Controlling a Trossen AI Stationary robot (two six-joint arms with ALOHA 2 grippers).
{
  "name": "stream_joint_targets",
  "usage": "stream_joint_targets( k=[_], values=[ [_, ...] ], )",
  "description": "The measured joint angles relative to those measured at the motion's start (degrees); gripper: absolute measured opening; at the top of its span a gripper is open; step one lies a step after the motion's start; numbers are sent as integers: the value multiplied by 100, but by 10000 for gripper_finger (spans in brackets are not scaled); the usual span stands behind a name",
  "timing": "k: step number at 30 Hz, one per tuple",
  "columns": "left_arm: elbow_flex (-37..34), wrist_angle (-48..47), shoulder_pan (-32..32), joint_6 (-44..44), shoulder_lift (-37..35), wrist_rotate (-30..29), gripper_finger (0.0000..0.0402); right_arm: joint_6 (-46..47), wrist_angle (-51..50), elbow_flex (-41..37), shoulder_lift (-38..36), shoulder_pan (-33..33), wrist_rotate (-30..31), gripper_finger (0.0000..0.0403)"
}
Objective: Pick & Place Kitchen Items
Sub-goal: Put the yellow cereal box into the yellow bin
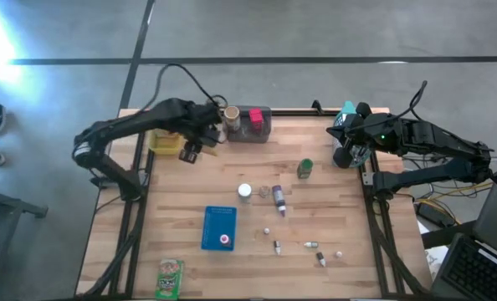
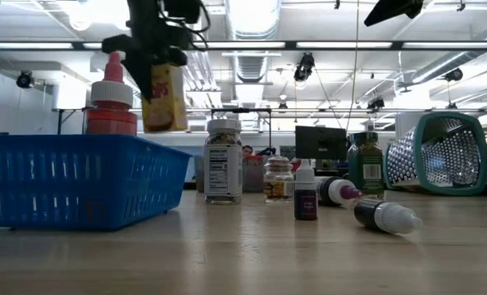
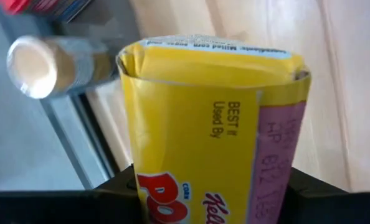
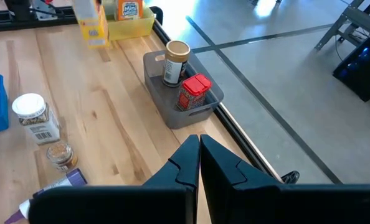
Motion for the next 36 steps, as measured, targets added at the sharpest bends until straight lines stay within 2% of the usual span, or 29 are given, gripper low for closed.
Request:
stream_joint_targets(
  k=[12, 19, 22, 28, 36],
  values=[
    [-1003, -86, 1020, 114, -1121, -113, 181, 0, 0, 0, 1, -1, 0, 8],
    [-1392, -200, 1358, 114, -1587, -151, 181, -11, 2, 0, 1, 1, 0, 8],
    [-1515, -191, 1485, 111, -1714, -245, 181, -3, 0, 0, 1, 0, 0, 8],
    [-1833, -150, 1672, 264, -1803, -1033, 181, -11, 0, 0, -1, -1, 0, 8],
    [-2458, 307, 1925, 272, -1799, -1177, 179, -13, 0, 0, 1, 1, 0, 8]
  ],
)
